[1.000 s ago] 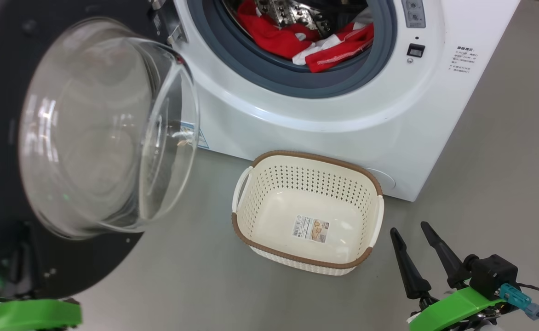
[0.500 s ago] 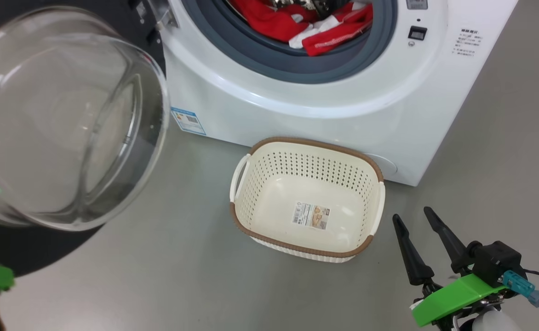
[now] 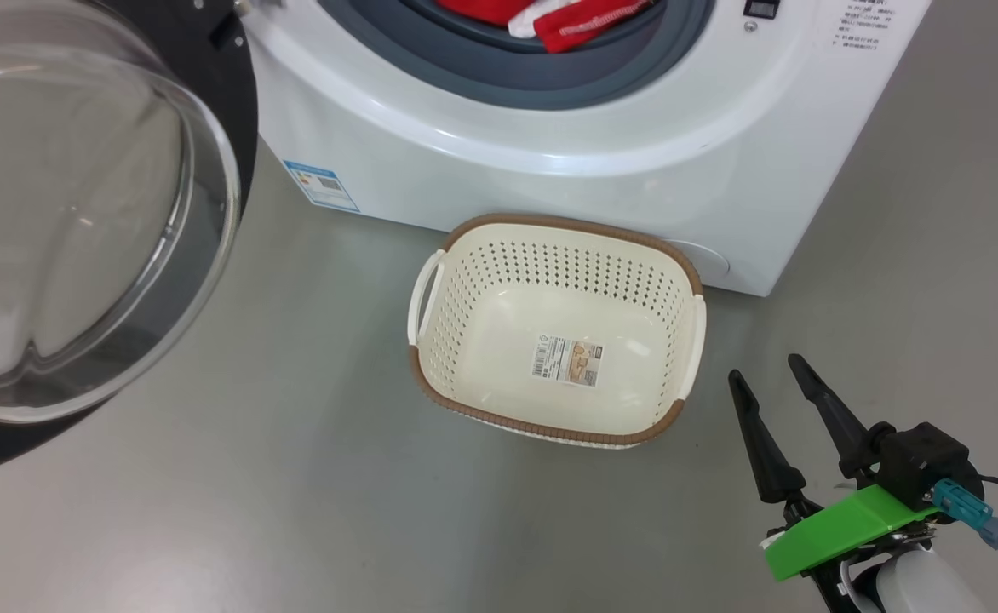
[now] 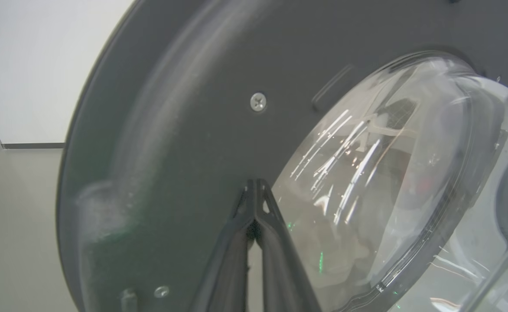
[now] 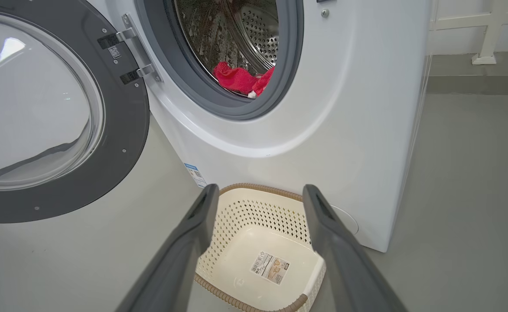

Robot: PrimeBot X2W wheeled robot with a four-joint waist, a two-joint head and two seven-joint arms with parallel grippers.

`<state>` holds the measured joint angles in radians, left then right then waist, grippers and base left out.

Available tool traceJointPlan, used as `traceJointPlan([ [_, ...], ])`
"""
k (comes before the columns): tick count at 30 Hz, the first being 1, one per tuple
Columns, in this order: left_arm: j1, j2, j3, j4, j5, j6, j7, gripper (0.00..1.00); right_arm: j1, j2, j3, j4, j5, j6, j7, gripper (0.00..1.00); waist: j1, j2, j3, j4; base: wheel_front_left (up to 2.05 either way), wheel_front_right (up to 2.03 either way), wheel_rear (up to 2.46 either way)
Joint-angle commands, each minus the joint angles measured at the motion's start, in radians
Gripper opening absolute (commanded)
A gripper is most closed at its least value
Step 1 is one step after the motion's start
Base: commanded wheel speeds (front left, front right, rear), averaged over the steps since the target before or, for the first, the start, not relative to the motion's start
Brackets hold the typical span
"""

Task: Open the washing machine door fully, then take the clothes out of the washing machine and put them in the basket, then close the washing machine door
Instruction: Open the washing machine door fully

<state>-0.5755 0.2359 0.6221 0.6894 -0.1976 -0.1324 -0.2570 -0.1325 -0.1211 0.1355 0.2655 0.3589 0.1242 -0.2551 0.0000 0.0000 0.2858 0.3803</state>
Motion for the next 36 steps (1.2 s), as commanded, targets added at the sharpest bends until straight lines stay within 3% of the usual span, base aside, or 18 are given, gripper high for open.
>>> traceJointPlan([
  [1,-0.023,0.076,0.033,-0.011,0.001,0.002,-0.005,0.00,-0.027,-0.001,0.017,-0.026,-0.007,0.007,-0.007,1.00,0.0000,0.0000,0.014,-0.007,0.00,0.00,0.00],
  [18,-0.030,0.105,0.036,0.039,0.001,0.002,-0.005,0.00,-0.025,0.009,0.013,-0.021,-0.008,0.007,-0.007,1.00,0.0000,0.0000,-0.015,-0.017,0.00,0.00,0.00],
  [26,0.084,0.072,-0.056,-0.024,-0.057,0.002,-0.005,0.00,0.003,0.012,0.018,-0.022,0.005,0.007,-0.007,1.00,0.0000,0.0000,-0.075,-0.024,0.00,0.00,0.00],
  [27,0.103,0.065,-0.077,-0.039,-0.069,0.002,-0.005,0.05,0.007,0.012,0.018,-0.022,0.005,0.007,-0.007,1.00,0.0000,0.0000,-0.083,-0.026,0.00,0.00,0.00],
  [28,0.124,0.059,-0.099,-0.055,-0.081,0.002,-0.005,0.18,0.011,0.012,0.018,-0.023,0.006,0.007,-0.007,1.00,0.0000,0.0000,-0.091,-0.029,0.00,0.00,0.00],
  [32,0.222,0.029,-0.155,-0.146,-0.115,0.002,-0.005,0.45,0.035,0.016,0.018,-0.027,0.015,0.007,-0.007,1.00,0.0000,0.0000,-0.129,-0.046,0.00,0.00,0.00],
  [35,0.277,0.001,-0.176,-0.210,-0.127,0.002,-0.005,0.49,0.049,0.017,0.016,-0.032,0.022,0.007,-0.007,1.00,0.0000,0.0000,-0.149,-0.059,0.00,0.00,0.00],
  [36,0.296,-0.008,-0.192,-0.231,-0.130,0.002,-0.005,0.63,0.054,0.018,0.014,-0.033,0.024,0.007,-0.007,1.00,0.0000,0.0000,-0.156,-0.063,0.00,0.00,0.00],
])
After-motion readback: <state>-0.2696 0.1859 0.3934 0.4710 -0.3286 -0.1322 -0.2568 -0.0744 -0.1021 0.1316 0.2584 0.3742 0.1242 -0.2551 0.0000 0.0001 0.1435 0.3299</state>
